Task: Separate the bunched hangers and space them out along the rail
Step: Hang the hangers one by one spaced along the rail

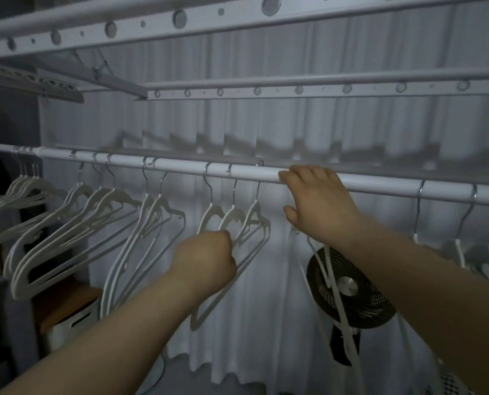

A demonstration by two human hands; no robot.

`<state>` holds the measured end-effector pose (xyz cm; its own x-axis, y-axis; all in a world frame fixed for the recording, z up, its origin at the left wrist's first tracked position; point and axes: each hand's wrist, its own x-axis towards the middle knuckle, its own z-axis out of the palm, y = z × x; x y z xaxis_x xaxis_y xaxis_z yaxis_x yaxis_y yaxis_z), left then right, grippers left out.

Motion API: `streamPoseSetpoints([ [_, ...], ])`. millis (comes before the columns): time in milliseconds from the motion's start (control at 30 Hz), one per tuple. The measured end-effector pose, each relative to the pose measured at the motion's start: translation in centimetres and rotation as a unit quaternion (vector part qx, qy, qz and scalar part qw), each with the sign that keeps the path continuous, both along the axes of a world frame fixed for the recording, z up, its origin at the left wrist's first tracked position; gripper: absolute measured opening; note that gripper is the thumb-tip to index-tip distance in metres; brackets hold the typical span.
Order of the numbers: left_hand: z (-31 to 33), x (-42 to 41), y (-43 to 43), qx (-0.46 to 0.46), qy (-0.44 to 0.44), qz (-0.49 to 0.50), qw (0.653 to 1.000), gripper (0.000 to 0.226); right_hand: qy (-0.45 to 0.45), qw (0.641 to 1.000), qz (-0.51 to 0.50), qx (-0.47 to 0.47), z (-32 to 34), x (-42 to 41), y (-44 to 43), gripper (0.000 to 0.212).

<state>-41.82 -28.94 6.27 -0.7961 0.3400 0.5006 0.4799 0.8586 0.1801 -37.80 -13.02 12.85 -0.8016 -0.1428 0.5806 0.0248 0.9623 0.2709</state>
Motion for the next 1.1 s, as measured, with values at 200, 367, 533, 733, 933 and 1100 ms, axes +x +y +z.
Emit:
streamPoseSetpoints([
  [200,-3.3,1.8,0.0,-0.056,-0.053,0.015,0.997,0.024,-0.016,0.996,0.092,-0.015,-1.5,1.3,0.0,0.054],
  [367,-6.2,4.3,-3.7,-0.091,-0.038,-0.001,0.995,0.024,-0.094,0.993,0.070,0.007,-2.7,2.0,-0.3,0.062],
  [533,-6.8,8.4,-8.9,-0.103,-0.042,0.016,0.994,0.004,-0.180,0.977,0.091,-0.072,-3.1,2.7,-2.7,0.062],
  [733,-8.1,16.1,-16.5,-0.071,-0.091,0.034,0.993,0.008,-0.278,0.869,0.234,-0.336,-3.8,4.8,-8.9,0.012],
  [933,-11.0,23.2,-23.4,0.033,-0.112,0.107,0.987,0.013,-0.395,0.763,0.287,-0.424,-5.5,9.6,-14.3,0.036],
  [1100,-12.2,27.7,-25.6,0.129,-0.069,0.140,0.979,0.041,-0.434,0.696,0.268,-0.505,-7.0,13.7,-18.7,0.027],
])
